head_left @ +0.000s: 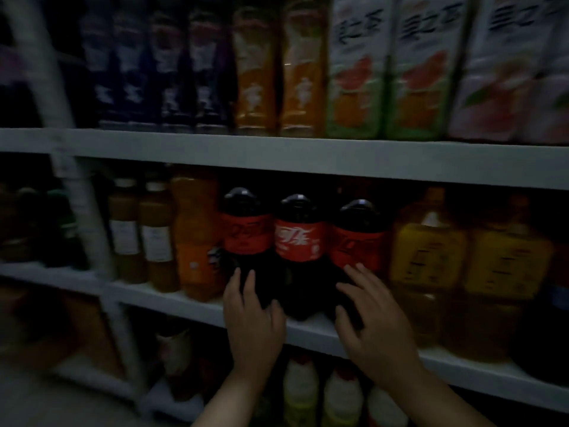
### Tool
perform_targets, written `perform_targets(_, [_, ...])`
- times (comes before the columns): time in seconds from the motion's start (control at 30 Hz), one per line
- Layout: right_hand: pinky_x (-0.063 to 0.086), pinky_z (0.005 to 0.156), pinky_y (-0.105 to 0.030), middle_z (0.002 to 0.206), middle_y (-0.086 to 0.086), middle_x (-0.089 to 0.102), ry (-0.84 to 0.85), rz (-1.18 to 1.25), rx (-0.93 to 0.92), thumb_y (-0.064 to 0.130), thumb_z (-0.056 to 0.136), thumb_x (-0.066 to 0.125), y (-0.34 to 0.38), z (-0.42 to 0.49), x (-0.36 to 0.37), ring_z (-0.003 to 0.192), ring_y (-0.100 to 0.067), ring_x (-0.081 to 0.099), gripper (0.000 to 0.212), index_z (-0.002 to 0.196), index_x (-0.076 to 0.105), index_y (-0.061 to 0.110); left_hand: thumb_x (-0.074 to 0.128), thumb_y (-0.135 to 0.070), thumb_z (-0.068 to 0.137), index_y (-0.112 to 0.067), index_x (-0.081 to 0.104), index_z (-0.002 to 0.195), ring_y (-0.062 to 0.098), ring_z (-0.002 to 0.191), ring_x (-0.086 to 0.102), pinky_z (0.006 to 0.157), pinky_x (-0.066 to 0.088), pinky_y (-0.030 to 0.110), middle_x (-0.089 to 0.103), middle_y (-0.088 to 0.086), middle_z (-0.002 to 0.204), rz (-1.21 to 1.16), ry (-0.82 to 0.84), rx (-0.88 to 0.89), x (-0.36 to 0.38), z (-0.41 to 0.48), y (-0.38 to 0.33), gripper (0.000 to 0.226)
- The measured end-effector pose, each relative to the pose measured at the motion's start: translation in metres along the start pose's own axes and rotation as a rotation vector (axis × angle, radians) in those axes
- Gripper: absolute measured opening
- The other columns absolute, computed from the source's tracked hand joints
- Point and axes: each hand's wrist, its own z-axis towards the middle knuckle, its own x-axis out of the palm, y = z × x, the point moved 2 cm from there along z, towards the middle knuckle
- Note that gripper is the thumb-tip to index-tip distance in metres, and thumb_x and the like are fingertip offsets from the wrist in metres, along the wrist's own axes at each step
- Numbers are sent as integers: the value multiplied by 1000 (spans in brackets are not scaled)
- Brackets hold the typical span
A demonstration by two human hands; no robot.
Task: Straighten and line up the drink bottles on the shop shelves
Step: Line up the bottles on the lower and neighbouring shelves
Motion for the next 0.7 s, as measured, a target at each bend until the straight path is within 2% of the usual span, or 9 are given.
perform_targets(0.13, [33,106,-27,131,-3,57,184,221,-140,28,86,55,63,49,41,128,-15,46,34,114,66,11,73,-18,75,-2,36,138,41,126,34,105,29,46,34,24,139,-7,-142,-490,-29,31,61,75])
perform_targets(0.27, [27,103,-18,133,-6,55,354,256,-236,21,87,59,114,122,70,126,-17,47,37,121,61,9,81,-41,68,-8,28,142,38,125,38,101,34,45,39,20,137,25,54,-578,-37,50,100,97])
perform_targets(0.37, [32,96,-20,128,-4,54,389,354,-51,21,88,54,140,166,85,116,-16,51,42,128,53,9,85,-45,60,-12,25,142,34,123,41,97,38,42,41,15,135,7,150,-624,-32,56,109,106])
perform_targets(0.43, [41,85,-26,109,-4,57,398,549,153,15,87,50,157,182,97,91,-9,55,33,118,54,3,84,-46,60,-13,27,138,32,120,44,94,41,43,42,13,132,22,156,-661,-30,58,111,102])
perform_targets(0.47, [43,85,-30,110,-8,57,383,633,229,11,86,48,164,188,105,92,-11,56,32,116,52,1,84,-47,60,-13,29,137,31,119,45,93,43,43,43,11,131,35,160,-671,-30,60,111,101])
perform_targets(0.5, [42,93,-36,122,-10,52,383,672,294,11,85,47,170,192,113,107,-18,53,40,125,45,5,84,-49,58,-14,31,135,31,118,47,93,43,43,45,10,129,47,163,-671,-30,62,113,100])
perform_targets(0.57, [26,112,-46,151,-7,22,393,723,405,14,85,47,182,198,129,138,-27,24,70,147,15,17,83,-53,55,-16,36,131,29,114,50,92,44,43,49,6,124,79,183,-654,-32,65,113,96])
perform_targets(0.63, [14,116,-47,156,-3,5,342,766,463,15,84,48,186,204,141,143,-28,8,82,149,-1,23,80,-56,54,-17,39,127,27,111,53,90,46,43,52,5,120,133,201,-632,-33,68,114,93])
perform_targets(0.7, [11,116,-42,156,-3,6,268,799,506,14,83,48,185,209,150,142,-28,9,81,149,2,23,78,-59,55,-17,40,126,25,109,54,88,47,43,54,3,119,181,202,-618,-32,71,118,91])
